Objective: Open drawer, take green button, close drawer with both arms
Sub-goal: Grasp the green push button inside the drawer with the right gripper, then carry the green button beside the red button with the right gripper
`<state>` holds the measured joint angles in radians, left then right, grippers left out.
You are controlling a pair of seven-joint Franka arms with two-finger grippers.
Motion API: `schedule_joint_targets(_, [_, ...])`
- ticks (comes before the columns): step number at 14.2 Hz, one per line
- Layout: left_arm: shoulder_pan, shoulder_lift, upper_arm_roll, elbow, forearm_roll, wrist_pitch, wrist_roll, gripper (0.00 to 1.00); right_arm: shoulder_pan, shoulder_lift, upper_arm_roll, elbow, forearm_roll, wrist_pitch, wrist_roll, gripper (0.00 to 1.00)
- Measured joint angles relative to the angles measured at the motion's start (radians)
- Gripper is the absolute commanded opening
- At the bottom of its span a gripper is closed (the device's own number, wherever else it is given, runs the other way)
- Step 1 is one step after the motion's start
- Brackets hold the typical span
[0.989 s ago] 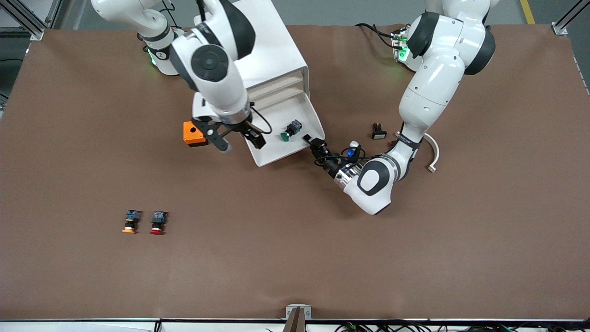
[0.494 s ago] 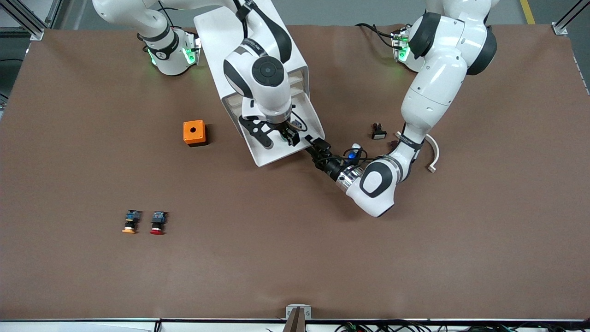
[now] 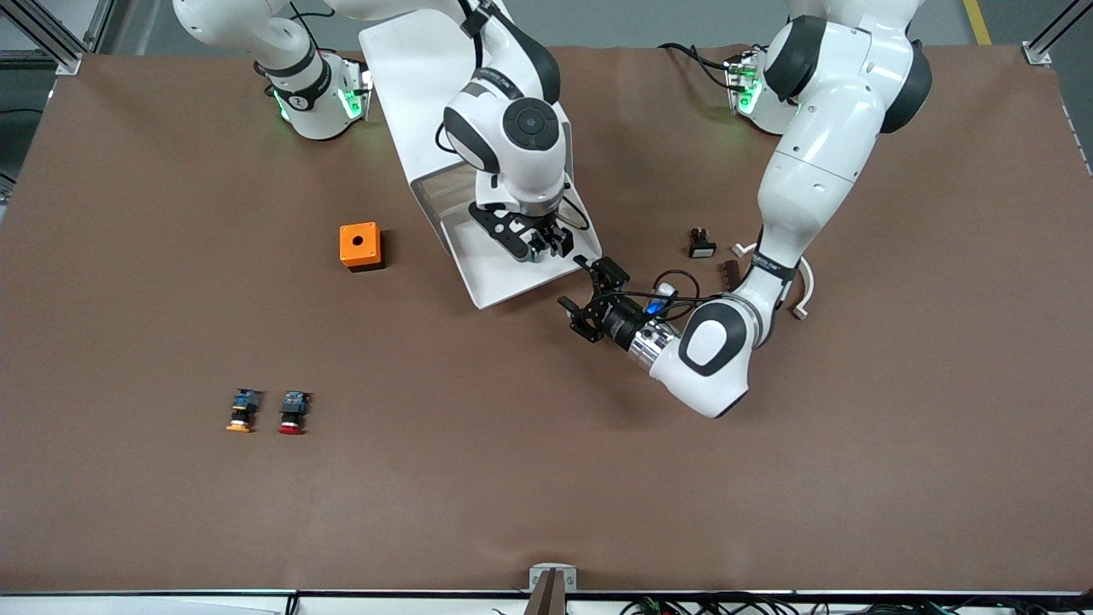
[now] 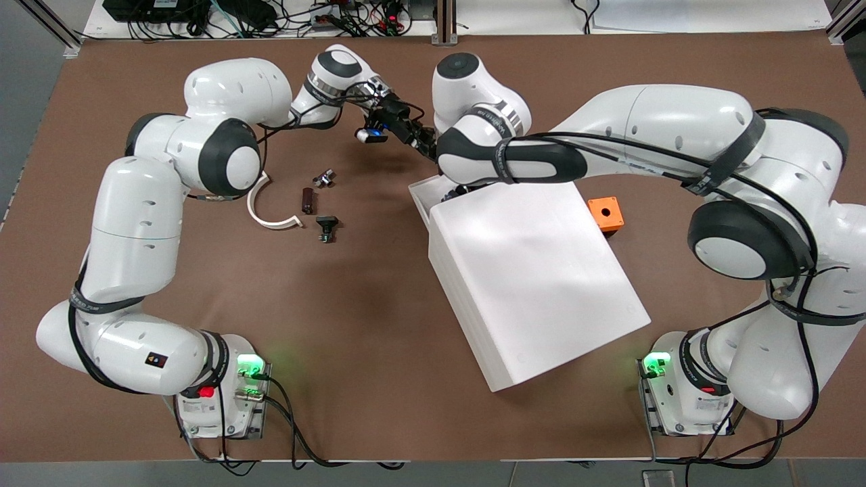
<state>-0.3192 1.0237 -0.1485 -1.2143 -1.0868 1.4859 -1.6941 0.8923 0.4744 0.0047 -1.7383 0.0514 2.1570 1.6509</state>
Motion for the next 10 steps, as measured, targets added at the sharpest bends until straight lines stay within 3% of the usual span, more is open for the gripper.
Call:
schedule_joint_targets(3, [0.007,-0.004,0.032,0.040,0.000,0.000,0.169,0.99,0.015,0.047,-0.001,0.000,-0.001,0.032,0.019,0.85])
schedule_joint_targets(4, [0.009,-0.006,0.045,0.049,0.003,-0.001,0.232,0.99,0.017,0.054,-0.001,0.000,-0.001,0.033,0.021,0.78])
schedule_joint_targets(5, [0.009,-0.011,0.057,0.058,0.016,-0.002,0.295,0.99,0.018,0.057,-0.002,0.000,-0.001,0.033,0.021,0.63])
schedule_joint_targets(7, [0.008,-0.032,0.064,0.074,0.089,0.000,0.425,0.99,0.018,0.057,-0.002,0.002,-0.001,0.033,0.021,0.53])
schedule_joint_targets(8, [0.006,-0.050,0.064,0.081,0.137,0.006,0.495,0.99,0.018,0.057,-0.002,0.003,-0.001,0.033,0.022,0.26])
schedule_joint_targets(9, [0.004,-0.072,0.064,0.085,0.186,0.021,0.555,0.99,0.019,0.057,-0.002,0.004,-0.001,0.033,0.022,0.07])
schedule_joint_targets(10, [0.003,-0.096,0.064,0.087,0.233,0.044,0.594,0.99,0.020,0.057,-0.002,0.005,-0.001,0.033,0.022,0.01])
